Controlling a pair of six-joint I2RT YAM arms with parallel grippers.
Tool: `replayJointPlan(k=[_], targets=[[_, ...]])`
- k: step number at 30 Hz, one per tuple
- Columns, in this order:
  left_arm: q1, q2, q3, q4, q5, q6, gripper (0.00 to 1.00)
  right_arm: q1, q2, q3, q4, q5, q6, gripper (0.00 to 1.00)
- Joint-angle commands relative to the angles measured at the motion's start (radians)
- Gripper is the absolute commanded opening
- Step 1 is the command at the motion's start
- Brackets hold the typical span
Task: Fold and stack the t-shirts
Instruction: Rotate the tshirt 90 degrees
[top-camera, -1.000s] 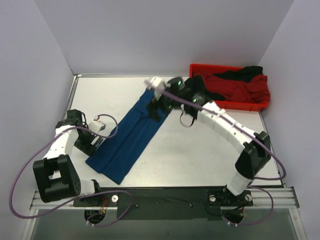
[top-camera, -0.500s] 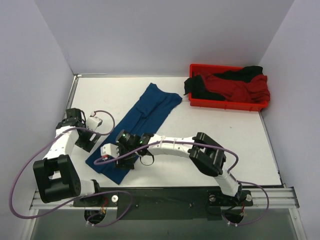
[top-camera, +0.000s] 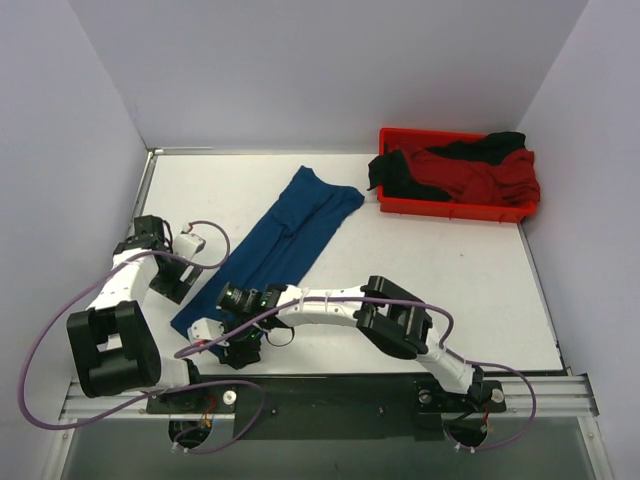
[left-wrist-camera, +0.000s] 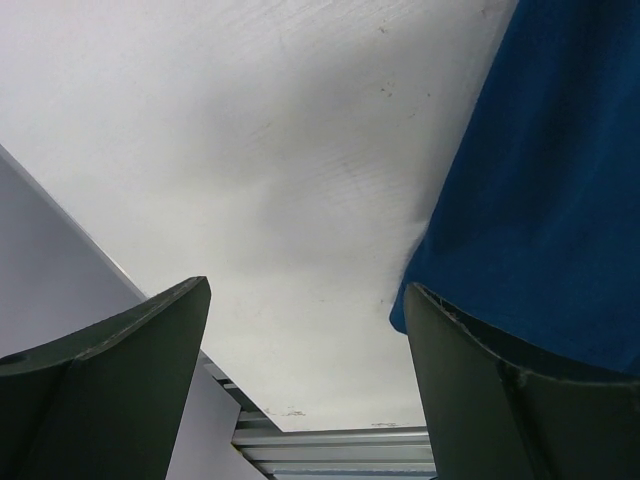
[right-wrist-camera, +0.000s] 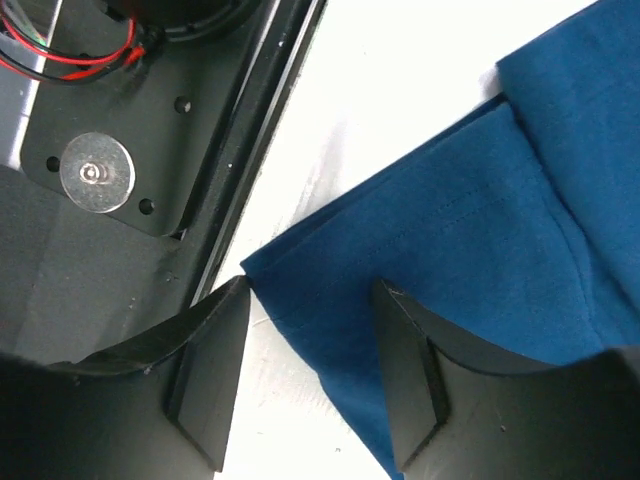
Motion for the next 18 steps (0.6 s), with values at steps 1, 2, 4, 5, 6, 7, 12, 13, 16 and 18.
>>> replayJointPlan(k=[1, 2, 4, 5, 6, 7, 12, 13, 16, 18], targets=[[0.005, 0.015, 0.054, -0.006, 0.036, -0.014, 0.89, -0.003, 0.032, 0.011, -0.023, -0.029, 0.027, 0.40], [0.007, 0.020, 0.062, -0.017, 0.041, -0.014, 0.89, -0.006, 0.028, -0.012, -0.017, -0.031, 0.039, 0.36], [0.004, 0.024, 0.079, -0.034, 0.079, -0.014, 0.89, -0.012, -0.017, -0.068, 0.000, -0.024, 0.062, 0.23], [0.005, 0.027, 0.091, -0.042, 0.091, -0.014, 0.89, -0.013, -0.032, -0.126, 0.011, -0.017, 0.075, 0.17], [0.005, 0.029, 0.100, -0.072, 0.150, -0.005, 0.89, -0.018, -0.073, -0.153, 0.029, -0.011, 0.082, 0.09], [0.005, 0.030, 0.125, -0.092, 0.187, 0.013, 0.89, -0.023, -0.092, -0.220, 0.043, 0.005, 0.096, 0.06], [-0.036, 0.021, 0.192, -0.227, 0.497, 0.068, 0.89, -0.043, -0.253, -0.435, 0.105, 0.023, 0.136, 0.00], [-0.047, 0.018, 0.209, -0.241, 0.528, 0.070, 0.89, -0.044, -0.271, -0.479, 0.092, 0.029, 0.145, 0.00], [-0.145, 0.011, 0.232, -0.263, 0.617, 0.075, 0.89, -0.047, -0.348, -0.564, 0.072, 0.054, 0.176, 0.00], [-0.246, 0.003, 0.240, -0.269, 0.634, 0.075, 0.89, -0.049, -0.398, -0.630, 0.066, 0.071, 0.202, 0.01]])
